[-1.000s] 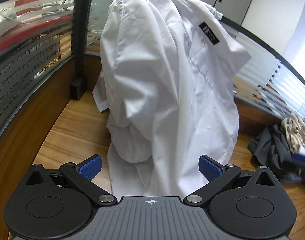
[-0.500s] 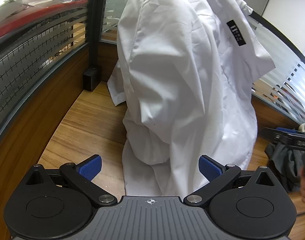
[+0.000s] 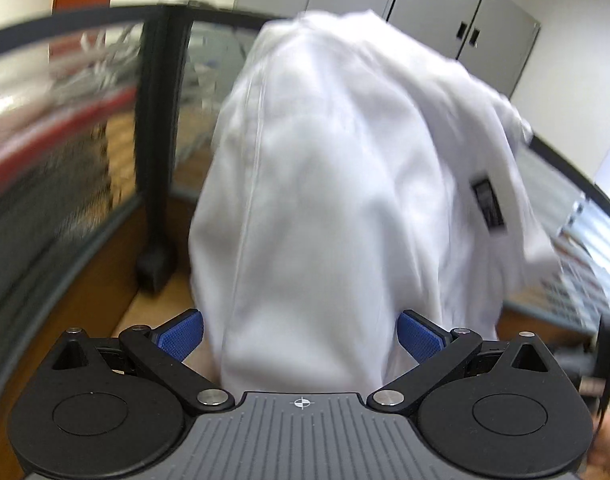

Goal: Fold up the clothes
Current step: 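Close the left tool on the shirt while the right tool grasps it too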

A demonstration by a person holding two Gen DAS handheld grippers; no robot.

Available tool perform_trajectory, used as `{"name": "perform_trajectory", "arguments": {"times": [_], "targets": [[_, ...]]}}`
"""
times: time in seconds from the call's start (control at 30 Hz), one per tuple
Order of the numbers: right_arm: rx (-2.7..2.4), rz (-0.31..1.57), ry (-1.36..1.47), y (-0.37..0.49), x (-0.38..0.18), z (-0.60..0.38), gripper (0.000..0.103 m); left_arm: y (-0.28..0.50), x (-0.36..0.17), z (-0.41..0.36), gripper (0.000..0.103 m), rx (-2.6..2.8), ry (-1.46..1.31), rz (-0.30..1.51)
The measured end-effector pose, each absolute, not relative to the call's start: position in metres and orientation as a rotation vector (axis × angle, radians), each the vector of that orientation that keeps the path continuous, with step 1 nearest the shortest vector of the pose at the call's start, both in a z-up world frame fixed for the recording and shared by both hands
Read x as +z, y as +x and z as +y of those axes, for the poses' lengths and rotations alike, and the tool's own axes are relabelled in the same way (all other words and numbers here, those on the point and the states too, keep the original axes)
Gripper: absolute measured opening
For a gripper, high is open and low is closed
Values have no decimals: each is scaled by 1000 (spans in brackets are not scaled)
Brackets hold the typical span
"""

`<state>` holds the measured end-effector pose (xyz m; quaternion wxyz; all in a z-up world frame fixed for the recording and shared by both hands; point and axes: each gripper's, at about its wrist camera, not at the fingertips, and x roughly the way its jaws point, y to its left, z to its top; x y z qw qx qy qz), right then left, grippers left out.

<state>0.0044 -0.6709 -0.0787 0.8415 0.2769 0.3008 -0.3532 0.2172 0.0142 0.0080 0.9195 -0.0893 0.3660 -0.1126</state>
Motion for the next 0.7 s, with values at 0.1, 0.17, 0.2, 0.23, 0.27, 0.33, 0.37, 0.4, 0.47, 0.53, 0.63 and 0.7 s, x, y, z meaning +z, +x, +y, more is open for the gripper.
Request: {"name": "perform_trajectory", "arguments": {"times": [0.1, 0.17, 0.2, 0.23, 0.27, 0.33, 0.37, 0.4, 0.47, 0.53, 0.63, 0.7], "targets": [[-706, 643, 595, 8, -86, -684, 102, 236, 10, 11, 103, -221, -184, 753], [-696, 639, 627, 9, -93, -691, 102, 242, 5, 12, 98, -211, -206, 768], [-692, 636, 648, 9, -96, -694, 102, 243, 2, 13, 92, -208, -220, 774], [-688, 633, 665, 9, -99, -696, 102, 243, 0, 16, 76, -210, -232, 783], [-683, 631, 671, 10, -101, -696, 101, 242, -3, 18, 64, -206, -245, 795], [-644, 628, 647, 10, -103, -692, 80, 236, -6, 23, 48, -186, -266, 801], [-635, 635, 653, 10, -102, -689, 73, 232, -8, 26, 40, -179, -276, 805], [-637, 642, 658, 9, -101, -685, 61, 228, -9, 30, 37, -176, -287, 810], [-650, 645, 650, 5, -96, -674, 41, 220, -11, 37, 27, -173, -309, 820], [-669, 636, 633, -2, -89, -662, 16, 209, -14, 41, 21, -170, -318, 830], [-685, 584, 625, -20, -69, -637, 11, 193, -15, 46, 19, -169, -318, 843], [-697, 548, 609, -33, -55, -615, 10, 178, -19, 50, 18, -267, -280, 862]]}}
